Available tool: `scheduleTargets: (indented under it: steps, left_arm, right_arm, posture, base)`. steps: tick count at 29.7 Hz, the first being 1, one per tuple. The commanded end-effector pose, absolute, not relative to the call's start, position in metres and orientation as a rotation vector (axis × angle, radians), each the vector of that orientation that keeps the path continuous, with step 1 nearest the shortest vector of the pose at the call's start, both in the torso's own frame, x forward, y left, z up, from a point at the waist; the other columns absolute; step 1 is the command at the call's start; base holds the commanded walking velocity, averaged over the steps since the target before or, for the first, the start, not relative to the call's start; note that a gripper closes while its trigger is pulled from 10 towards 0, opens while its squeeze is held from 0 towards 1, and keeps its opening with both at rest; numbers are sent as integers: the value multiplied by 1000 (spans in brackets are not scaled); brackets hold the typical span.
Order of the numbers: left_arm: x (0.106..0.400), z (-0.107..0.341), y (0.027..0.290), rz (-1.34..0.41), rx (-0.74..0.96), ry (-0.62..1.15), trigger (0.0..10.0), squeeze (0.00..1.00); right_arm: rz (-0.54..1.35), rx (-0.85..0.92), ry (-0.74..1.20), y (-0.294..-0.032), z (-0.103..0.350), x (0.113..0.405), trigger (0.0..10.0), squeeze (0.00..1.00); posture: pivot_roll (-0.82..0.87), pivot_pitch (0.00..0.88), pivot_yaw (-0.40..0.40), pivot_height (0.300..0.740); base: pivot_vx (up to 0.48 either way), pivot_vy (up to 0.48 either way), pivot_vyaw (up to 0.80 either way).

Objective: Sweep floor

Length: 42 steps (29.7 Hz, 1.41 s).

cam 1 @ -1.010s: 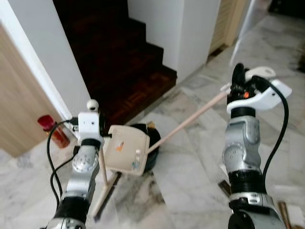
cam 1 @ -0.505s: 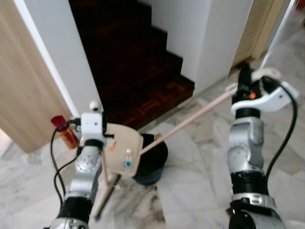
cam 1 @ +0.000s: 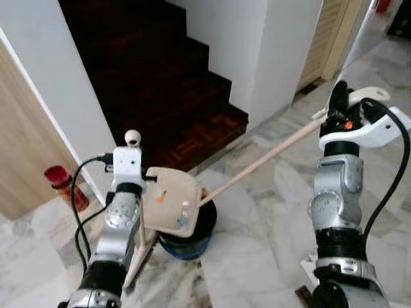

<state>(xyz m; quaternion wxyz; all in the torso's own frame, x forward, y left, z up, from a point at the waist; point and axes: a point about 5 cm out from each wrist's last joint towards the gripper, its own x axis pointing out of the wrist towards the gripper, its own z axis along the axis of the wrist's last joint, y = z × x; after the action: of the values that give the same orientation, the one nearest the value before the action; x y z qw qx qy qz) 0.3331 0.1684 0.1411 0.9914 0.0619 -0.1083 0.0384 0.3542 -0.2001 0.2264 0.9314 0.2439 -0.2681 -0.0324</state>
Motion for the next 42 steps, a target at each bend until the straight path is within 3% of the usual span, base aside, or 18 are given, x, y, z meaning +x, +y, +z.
scheduleTargets:
  steps: [1, 12, 30, 42]
  left_arm:
    - [334, 151, 171, 82, 123, -264, 10000, 0]
    - [334, 154, 170, 73, 113, -283, 10000, 0]
    - [334, 157, 165, 47, 113, -308, 10000, 0]
    - [333, 155, 162, 33, 112, -307, 10000, 0]
  right_arm:
    - [-40, 533, -638, -195, 248, 352, 10000, 0]
    - [-33, 538, -651, -194, 252, 352, 10000, 0]
    - [-35, 532, -727, -201, 276, 353, 10000, 0]
    - [-96, 283, -780, -210, 291, 352, 10000, 0]
  posture:
    - [3, 0, 36, 740]
    - [3, 0, 35, 740]
    - [0, 0, 37, 740]
    - [-2, 0, 38, 740]
  base:
    - [326, 0, 0]
    - [317, 0, 0]
    - [0, 0, 0]
    - [0, 0, 0]
